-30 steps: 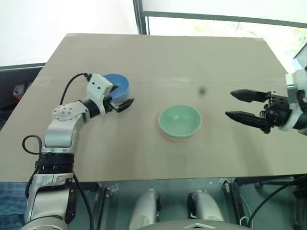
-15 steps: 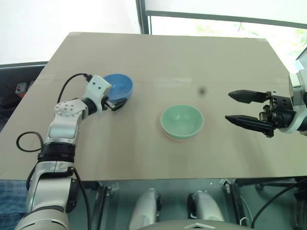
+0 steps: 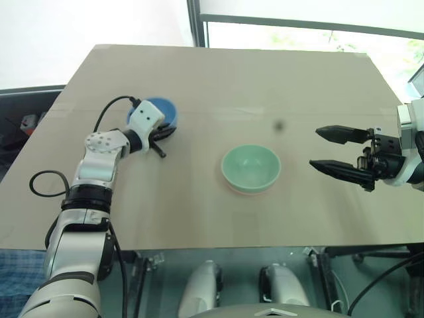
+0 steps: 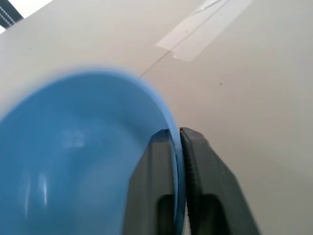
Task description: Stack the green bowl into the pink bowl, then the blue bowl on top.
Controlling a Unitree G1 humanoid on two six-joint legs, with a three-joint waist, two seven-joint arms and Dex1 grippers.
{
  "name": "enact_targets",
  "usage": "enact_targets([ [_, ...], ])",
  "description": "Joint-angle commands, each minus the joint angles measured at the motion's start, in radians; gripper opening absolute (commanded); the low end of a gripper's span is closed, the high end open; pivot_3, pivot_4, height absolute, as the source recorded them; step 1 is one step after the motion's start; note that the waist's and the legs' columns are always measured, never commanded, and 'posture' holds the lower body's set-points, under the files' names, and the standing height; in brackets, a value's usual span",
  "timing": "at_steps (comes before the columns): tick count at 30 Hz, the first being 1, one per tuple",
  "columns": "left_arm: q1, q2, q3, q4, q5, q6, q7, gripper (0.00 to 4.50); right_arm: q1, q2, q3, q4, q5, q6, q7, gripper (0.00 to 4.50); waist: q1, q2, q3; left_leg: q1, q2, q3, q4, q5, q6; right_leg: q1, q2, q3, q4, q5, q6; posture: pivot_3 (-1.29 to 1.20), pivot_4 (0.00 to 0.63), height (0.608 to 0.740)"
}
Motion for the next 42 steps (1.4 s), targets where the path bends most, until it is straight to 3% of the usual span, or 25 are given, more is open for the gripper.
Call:
enact_targets([
  [1,-0.049,-0.001,-0.006,0.016,0.014,-0.034,-0.009,0.1,0.007,-0.019,-0.018,-0.03,0.003,-0.032,-0.007,3.97,0.001,0.0,0.0,0.0,0.0,0.0,0.0,0.0,0.0,0.0,0.0,0.0,0.0,0.0,0.0,0.0,0.15,0.74],
  [7,-0.089,-0.055,-0.028,-0.064,-0.016,-0.04,-0.076,0.1,0.012,-0.028,-0.011,-0.027,0.003,-0.041,-0.009,3.97,0.002,0.0,0.0,-0.001,0.0,-0.001,0.001,0.0,0.0,0.0,0.0,-0.001,0.0,0.0,0.0,0.0,0.15,0.74],
  [17,-0.105,-0.14,-0.154,-0.451,-0.111,-0.008,-0.319,0.1,0.016,-0.039,0.021,-0.016,-0.008,-0.059,0.003,3.97,-0.002,0.0,0.0,-0.001,0.0,0.0,0.003,-0.001,0.001,0.0,0.0,0.0,0.0,0.0,0.0,0.0,0.15,0.74],
  [24,-0.027,-0.084,-0.251,-0.725,-0.214,0.116,-0.512,0.1,0.022,-0.046,0.027,-0.016,-0.015,-0.065,0.006,3.97,-0.002,0.0,0.0,0.0,0.001,0.0,0.004,-0.001,0.001,0.001,0.0,0.002,0.0,0.0,0.0,0.0,0.15,0.74],
  [32,0.018,-0.041,-0.256,-0.785,-0.249,0.169,-0.555,0.1,0.048,-0.041,0.026,-0.033,-0.01,-0.067,-0.003,3.97,0.002,0.0,0.0,0.001,0.001,-0.001,0.008,-0.002,0.003,0.004,0.0,0.001,-0.001,0.0,0.0,0.0,0.15,0.74],
  [38,-0.009,-0.118,-0.196,-0.71,-0.258,0.141,-0.447,2.28,0.053,-0.043,0.032,-0.036,-0.013,-0.07,-0.001,3.97,0.004,0.0,0.0,0.001,0.001,-0.002,0.01,-0.003,0.005,0.005,0.0,0.001,-0.001,0.0,0.0,0.0,0.15,0.74],
  [42,0.002,-0.135,-0.137,-0.704,-0.305,0.209,-0.394,2.28,0.062,-0.041,0.03,-0.038,-0.013,-0.072,-0.005,3.97,0.0,0.0,0.0,0.001,0.001,-0.002,0.01,-0.003,0.005,0.005,0.0,0.001,-0.001,0.0,0.0,0.0,0.15,0.74],
])
